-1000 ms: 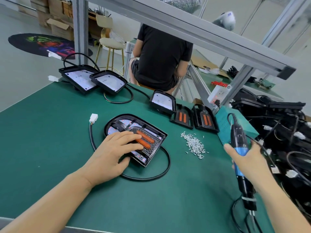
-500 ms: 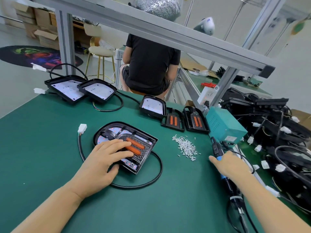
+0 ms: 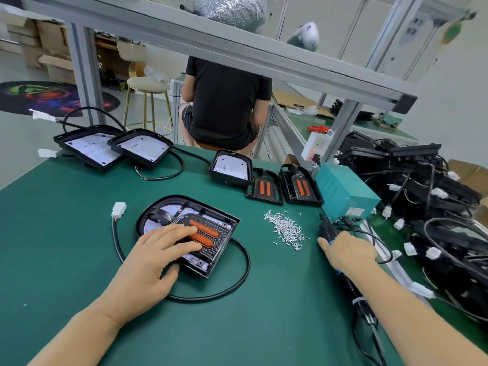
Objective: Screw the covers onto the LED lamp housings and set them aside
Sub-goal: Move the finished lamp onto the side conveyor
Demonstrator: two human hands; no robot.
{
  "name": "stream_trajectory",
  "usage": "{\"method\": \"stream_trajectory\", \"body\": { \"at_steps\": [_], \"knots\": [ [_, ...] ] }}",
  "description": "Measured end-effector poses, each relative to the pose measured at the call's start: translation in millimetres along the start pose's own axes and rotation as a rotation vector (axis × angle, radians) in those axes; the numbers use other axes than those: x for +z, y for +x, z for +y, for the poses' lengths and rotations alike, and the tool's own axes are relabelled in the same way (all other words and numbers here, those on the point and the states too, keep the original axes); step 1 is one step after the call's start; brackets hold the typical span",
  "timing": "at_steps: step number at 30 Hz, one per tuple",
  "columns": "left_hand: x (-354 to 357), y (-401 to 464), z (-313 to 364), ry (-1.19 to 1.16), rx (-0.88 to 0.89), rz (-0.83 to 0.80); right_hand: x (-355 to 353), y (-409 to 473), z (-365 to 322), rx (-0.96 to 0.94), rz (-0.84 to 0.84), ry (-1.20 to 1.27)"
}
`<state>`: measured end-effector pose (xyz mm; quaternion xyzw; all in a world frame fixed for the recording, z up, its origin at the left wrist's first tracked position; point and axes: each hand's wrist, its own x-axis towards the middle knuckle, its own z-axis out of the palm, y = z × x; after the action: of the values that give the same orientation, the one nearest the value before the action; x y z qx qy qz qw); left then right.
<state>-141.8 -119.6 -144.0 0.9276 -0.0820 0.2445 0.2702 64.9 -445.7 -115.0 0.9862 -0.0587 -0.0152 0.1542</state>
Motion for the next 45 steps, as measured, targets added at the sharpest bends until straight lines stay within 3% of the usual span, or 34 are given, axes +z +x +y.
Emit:
{"method": "stream_trajectory", "body": {
  "at_steps": [8, 12, 15, 18, 21, 26, 31, 35, 40, 45],
  "knots": [
    [-2, 0, 3, -0.009, -0.021, -0.008, -15, -6, 0, -0.014, -0.038, -0.002],
    [-3, 1, 4, -0.001, -0.019, -0.002, -44, -22, -18, -0.128, 0.253, -0.077],
    [-3, 0, 4, 0.009, -0.008, 0.016, -61, -46, -51, -0.388, 0.307, 0.268],
    [-4, 1, 4, 0.026, 0.008, 0.063, -69, -72, -89, -0.538, -0.040, 0.923],
    [-6, 0, 3, 0.007, -0.050, 0.164, -63, -84, -121, -0.526, -0.305, 1.280],
    [-10, 0, -5, -0.010, -0.272, 0.368, -41, -86, -148, -0.441, -0.415, 1.578],
    [-19, -1, -15, 0.148, -0.757, 0.491, -18, -98, -158, -0.508, -0.248, 1.623],
    [-31, -10, -19, 0.259, -0.907, 0.375, -17, -102, -159, -0.512, -0.197, 1.624],
    [-33, -20, -6, 0.620, -0.888, -0.096, -18, -103, -160, -0.504, -0.179, 1.612],
    [-26, 1, -1, 0.569, -0.872, -0.113, -18, -103, -160, -0.508, -0.171, 1.602]
  ]
}}
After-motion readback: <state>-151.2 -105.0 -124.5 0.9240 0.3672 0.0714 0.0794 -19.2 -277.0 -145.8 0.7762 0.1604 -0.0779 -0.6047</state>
